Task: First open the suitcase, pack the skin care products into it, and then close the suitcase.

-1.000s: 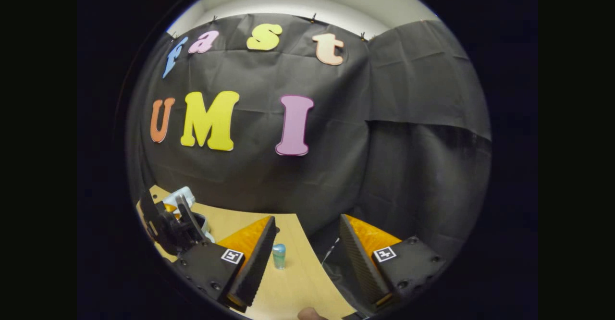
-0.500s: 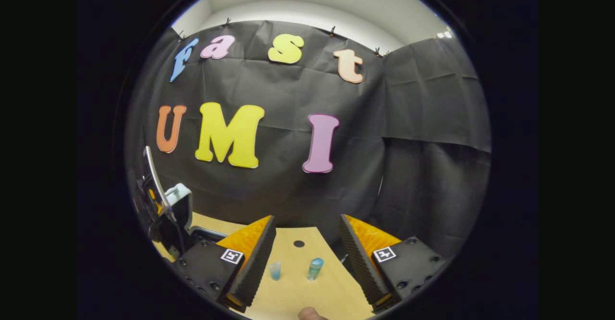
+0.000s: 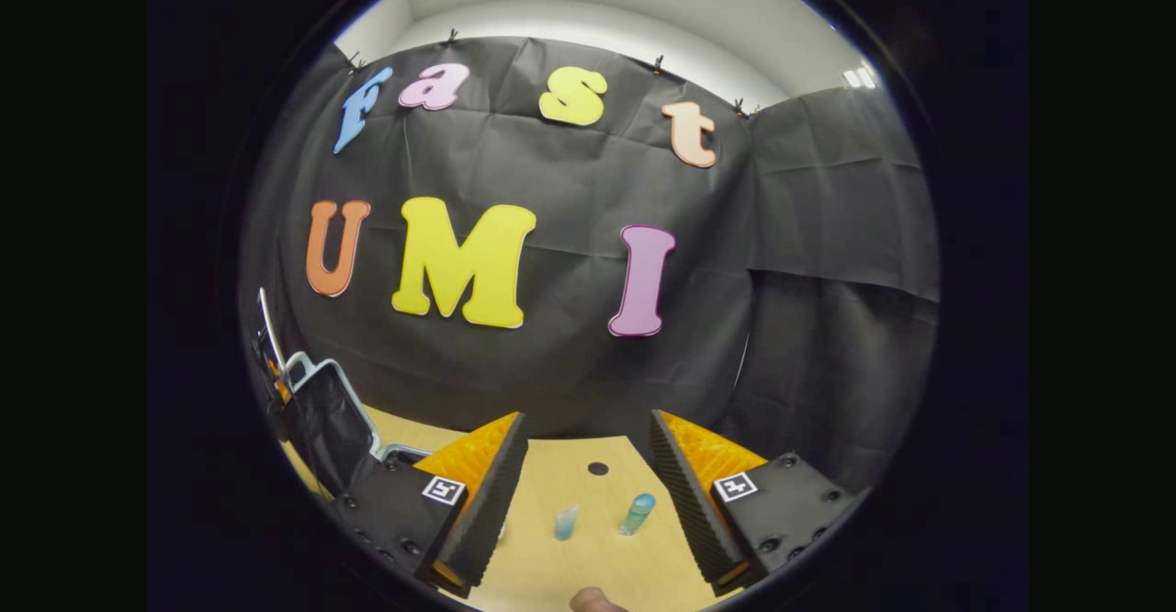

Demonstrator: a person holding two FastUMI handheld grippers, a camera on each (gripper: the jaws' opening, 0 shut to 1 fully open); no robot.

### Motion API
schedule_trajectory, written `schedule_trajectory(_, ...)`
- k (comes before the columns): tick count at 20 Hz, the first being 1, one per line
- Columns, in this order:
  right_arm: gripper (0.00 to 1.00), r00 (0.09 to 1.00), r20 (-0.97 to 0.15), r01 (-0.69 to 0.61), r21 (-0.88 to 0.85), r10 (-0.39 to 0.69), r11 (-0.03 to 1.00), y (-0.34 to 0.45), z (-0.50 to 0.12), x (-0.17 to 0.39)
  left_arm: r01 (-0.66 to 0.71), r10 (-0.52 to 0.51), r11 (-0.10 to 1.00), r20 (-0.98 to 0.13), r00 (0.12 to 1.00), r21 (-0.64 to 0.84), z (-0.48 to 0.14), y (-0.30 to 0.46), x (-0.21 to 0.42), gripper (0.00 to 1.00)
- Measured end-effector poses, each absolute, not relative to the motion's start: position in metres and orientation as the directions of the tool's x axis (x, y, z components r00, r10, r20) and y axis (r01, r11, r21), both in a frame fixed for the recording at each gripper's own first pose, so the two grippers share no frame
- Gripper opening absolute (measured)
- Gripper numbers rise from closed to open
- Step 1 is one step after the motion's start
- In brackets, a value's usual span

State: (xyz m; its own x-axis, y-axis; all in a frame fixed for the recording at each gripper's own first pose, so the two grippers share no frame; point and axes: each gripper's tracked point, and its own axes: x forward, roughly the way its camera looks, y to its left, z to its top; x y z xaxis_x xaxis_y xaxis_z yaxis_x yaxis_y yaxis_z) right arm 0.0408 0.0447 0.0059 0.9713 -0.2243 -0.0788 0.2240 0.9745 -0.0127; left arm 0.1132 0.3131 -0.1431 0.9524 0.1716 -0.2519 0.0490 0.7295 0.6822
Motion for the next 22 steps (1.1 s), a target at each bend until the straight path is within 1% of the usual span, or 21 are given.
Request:
schedule_trajectory(2, 0.79, 0.968, -0.077, 0.236, -0.036, -0.238, 0.971, 0.043, 0.007, 0.038, 0.062, 0.167, 0.745, -0.275, 0.947, 0.664, -0.163, 0.341, 0.119, 0.03)
schedule_trajectory(5, 0.8, 0.963, -0.097, 0.247, -0.066, -0.252, 0.967, 0.043, 0.002, 0.034, 0.076, 0.163, 0.803, -0.341, 0.926, 0.591, -0.201, 0.378, 0.128, 0.03)
schedule_trajectory(9, 0.78, 0.953, -0.138, 0.268, -0.042, -0.271, 0.962, 0.04, -0.006, 0.029, 0.113, 0.135, 0.87, -0.452, 0.882, 0.48, -0.263, 0.409, 0.128, 0.03)
schedule_trajectory(10, 0.8, 0.95, -0.15, 0.272, -0.04, -0.275, 0.961, 0.041, -0.01, 0.029, 0.122, 0.117, 0.884, -0.466, 0.877, 0.451, -0.273, 0.412, 0.128, 0.03)
schedule_trajectory(14, 0.79, 0.939, -0.196, 0.281, -0.042, -0.284, 0.959, 0.043, -0.022, 0.023, 0.123, 0.071, 0.927, -0.489, 0.87, 0.353, -0.298, 0.42, 0.129, 0.03)
schedule_trajectory(15, 0.8, 0.938, -0.201, 0.278, -0.045, -0.281, 0.96, 0.045, -0.023, 0.023, 0.127, 0.062, 0.933, -0.495, 0.866, 0.337, -0.302, 0.419, 0.127, 0.03)
schedule_trajectory(16, 0.78, 0.938, -0.207, 0.273, -0.053, -0.278, 0.96, 0.048, -0.025, 0.022, 0.126, 0.055, 0.938, -0.498, 0.865, 0.322, -0.307, 0.421, 0.127, 0.03)
schedule_trajectory(20, 0.79, 0.938, -0.209, 0.266, -0.076, -0.276, 0.961, 0.051, -0.027, 0.015, 0.116, 0.024, 0.963, -0.504, 0.863, 0.244, -0.322, 0.421, 0.126, 0.03)
schedule_trajectory(22, 0.79, 0.938, -0.204, 0.266, -0.09, -0.28, 0.96, 0.051, -0.026, 0.013, 0.116, 0.008, 0.971, -0.514, 0.858, 0.209, -0.329, 0.42, 0.124, 0.05)
